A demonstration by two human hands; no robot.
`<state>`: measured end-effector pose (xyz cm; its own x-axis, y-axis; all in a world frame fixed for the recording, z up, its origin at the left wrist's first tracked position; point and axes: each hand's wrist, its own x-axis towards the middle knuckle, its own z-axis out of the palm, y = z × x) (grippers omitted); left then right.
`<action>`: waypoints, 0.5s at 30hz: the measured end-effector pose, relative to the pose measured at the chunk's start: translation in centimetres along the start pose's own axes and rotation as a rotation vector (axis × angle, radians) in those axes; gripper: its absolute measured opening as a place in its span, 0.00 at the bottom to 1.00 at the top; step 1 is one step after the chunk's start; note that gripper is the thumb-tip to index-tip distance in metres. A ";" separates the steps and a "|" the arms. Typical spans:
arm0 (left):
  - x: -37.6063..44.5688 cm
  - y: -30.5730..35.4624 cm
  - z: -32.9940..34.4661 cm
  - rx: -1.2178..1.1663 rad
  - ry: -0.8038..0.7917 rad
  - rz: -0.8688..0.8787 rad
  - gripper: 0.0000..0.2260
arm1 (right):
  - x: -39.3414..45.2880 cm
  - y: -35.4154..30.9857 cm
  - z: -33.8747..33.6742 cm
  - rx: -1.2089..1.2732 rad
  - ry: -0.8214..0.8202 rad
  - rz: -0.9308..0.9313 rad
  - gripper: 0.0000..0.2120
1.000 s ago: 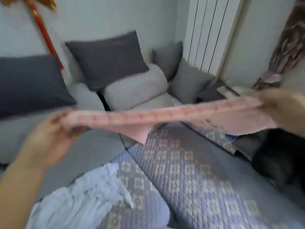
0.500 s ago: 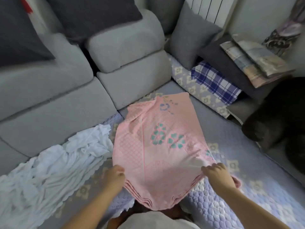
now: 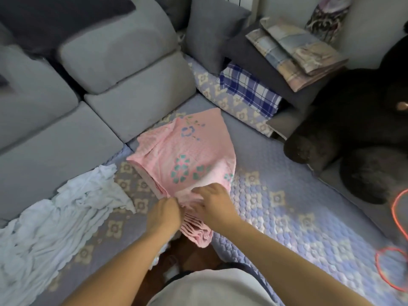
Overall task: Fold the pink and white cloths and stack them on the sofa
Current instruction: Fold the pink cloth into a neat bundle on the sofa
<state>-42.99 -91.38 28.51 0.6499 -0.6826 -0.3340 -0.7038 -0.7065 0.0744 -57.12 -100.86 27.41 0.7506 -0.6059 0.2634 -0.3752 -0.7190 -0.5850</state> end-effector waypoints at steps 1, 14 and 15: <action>-0.1 0.2 -0.3 0.033 -0.002 0.001 0.15 | -1.4 1.0 -0.6 0.132 0.011 0.202 0.20; 0.2 2.3 -3.1 0.131 -0.056 -0.074 0.15 | -6.0 0.5 0.1 1.098 -0.553 1.083 0.50; 0.4 2.5 -3.4 0.134 -0.054 -0.068 0.15 | -6.0 0.5 0.7 1.115 -0.490 1.104 0.51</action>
<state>-43.53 -94.03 31.73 0.6838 -0.6204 -0.3840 -0.6929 -0.7171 -0.0754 -61.45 -97.33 24.98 0.5737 -0.3133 -0.7568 -0.4227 0.6781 -0.6012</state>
